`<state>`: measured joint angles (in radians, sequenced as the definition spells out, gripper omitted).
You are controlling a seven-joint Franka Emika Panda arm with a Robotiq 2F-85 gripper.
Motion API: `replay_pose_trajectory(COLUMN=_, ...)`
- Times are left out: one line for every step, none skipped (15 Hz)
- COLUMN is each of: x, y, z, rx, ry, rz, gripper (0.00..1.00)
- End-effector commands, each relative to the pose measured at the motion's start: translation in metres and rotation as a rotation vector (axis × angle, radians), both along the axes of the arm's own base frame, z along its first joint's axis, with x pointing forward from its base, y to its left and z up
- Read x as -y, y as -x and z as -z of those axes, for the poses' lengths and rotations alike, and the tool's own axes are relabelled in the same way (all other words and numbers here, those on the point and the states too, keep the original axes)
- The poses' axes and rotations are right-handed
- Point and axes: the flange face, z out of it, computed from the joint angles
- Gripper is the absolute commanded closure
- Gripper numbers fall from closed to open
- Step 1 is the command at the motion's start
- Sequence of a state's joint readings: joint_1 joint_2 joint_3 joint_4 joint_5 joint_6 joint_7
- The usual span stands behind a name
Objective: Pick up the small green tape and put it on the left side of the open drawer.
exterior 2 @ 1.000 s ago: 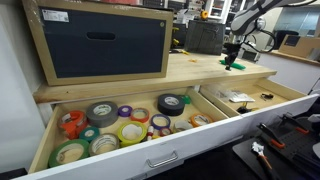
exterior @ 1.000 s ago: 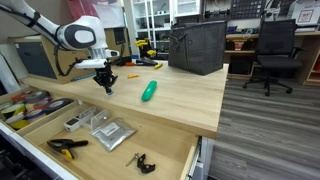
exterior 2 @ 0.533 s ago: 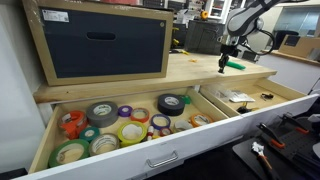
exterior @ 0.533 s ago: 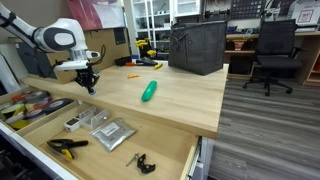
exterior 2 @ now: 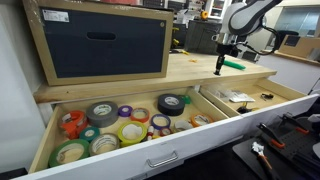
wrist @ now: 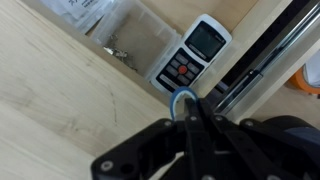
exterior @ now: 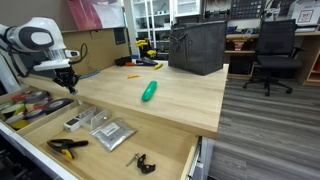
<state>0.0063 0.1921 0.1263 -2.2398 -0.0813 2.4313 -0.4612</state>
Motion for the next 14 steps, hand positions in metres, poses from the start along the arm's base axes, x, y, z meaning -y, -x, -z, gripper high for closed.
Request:
replay_pose_trajectory(x=-0.019, y=0.024, z=-0.011, rx=0.033, ry=0.004, rz=-0.113, gripper=0.99)
replay_pose_trajectory(x=-0.020, y=0.026, z=-0.012, rx=0.041, ry=0.011, rz=-0.134, gripper=0.99)
replay_pose_trajectory(x=-0.019, y=0.013, z=-0.003, rx=0.007, ry=-0.001, rz=-0.078, gripper=0.99)
replay_pose_trajectory(x=-0.021, y=0.015, z=-0.003, rx=0.008, ry=-0.001, rz=-0.086, gripper=0.94)
replay_pose_trajectory(x=-0.022, y=0.015, z=-0.003, rx=0.007, ry=-0.001, rz=-0.086, gripper=0.94)
replay_pose_trajectory(x=-0.021, y=0.014, z=-0.002, rx=0.005, ry=-0.001, rz=-0.085, gripper=0.94)
replay_pose_trajectory(x=-0.020, y=0.014, z=-0.001, rx=0.003, ry=0.000, rz=-0.082, gripper=0.94)
replay_pose_trajectory(x=-0.019, y=0.014, z=0.000, rx=0.002, ry=0.000, rz=-0.081, gripper=0.94)
replay_pose_trajectory(x=-0.019, y=0.014, z=0.000, rx=0.001, ry=0.000, rz=-0.081, gripper=0.94)
replay_pose_trajectory(x=-0.019, y=0.014, z=0.000, rx=0.001, ry=0.000, rz=-0.081, gripper=0.94)
replay_pose_trajectory(x=-0.019, y=0.014, z=0.000, rx=0.001, ry=0.000, rz=-0.081, gripper=0.94)
replay_pose_trajectory(x=-0.019, y=0.014, z=0.001, rx=0.001, ry=0.000, rz=-0.081, gripper=0.99)
replay_pose_trajectory(x=-0.020, y=0.007, z=0.005, rx=-0.004, ry=0.003, rz=-0.094, gripper=0.99)
replay_pose_trajectory(x=-0.025, y=0.002, z=0.009, rx=-0.006, ry=-0.001, rz=-0.106, gripper=0.99)
